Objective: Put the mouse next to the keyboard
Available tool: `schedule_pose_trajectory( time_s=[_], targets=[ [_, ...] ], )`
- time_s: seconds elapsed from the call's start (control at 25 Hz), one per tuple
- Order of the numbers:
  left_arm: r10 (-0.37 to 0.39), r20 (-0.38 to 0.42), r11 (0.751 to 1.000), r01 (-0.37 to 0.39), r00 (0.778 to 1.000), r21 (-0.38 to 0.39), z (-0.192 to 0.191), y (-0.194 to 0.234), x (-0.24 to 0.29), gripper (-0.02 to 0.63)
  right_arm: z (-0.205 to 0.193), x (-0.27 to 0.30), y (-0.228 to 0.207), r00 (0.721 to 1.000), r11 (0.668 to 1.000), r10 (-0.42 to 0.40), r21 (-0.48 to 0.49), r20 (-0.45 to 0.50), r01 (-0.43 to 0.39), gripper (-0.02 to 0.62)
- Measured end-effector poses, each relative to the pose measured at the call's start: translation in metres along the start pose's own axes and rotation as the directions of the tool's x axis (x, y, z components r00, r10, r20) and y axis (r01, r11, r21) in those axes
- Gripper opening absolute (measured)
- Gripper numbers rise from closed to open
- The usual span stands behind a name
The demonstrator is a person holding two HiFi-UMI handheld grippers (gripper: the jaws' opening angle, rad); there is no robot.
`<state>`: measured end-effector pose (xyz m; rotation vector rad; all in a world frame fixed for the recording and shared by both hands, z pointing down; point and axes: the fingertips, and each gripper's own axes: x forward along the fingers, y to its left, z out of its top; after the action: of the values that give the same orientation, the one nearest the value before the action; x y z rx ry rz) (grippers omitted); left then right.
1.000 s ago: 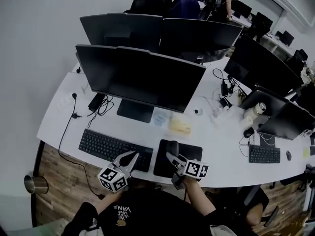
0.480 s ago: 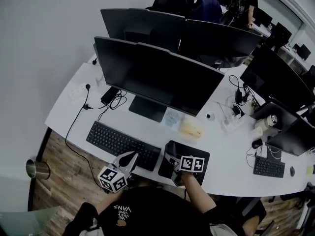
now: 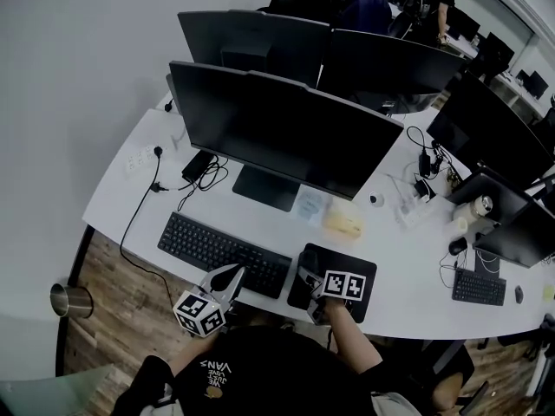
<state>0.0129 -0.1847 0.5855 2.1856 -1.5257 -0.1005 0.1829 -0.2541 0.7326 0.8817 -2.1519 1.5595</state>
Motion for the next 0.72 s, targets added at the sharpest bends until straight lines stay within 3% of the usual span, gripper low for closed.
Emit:
schedule_pose_trajectory(
  time_s=[0.2,0.4,0.72],
  targets=[
    [-0.017,-0.01,1.0,0.017,1.0,-0.001,0.002,0.005,-0.006,0.002,-0.002,-0.006,-0.005,0.997,0.997,-0.077,-0.028,0.028,0.078,0.226],
    [-0.032,-0.015,0.999,0.032,0.999,0.009,0.006,0.01,-0.013,0.002,-0.006,-0.012,-0.007,0.982,0.975,-0.181,-0.118,0.052,0.186,0.285],
    [-0.078,-0.033,0.997,0.079,0.996,0.02,0.008,0.016,-0.021,0.002,-0.016,-0.023,-0.011,0.961,0.961,-0.254,-0.083,0.112,0.264,0.325]
  ],
)
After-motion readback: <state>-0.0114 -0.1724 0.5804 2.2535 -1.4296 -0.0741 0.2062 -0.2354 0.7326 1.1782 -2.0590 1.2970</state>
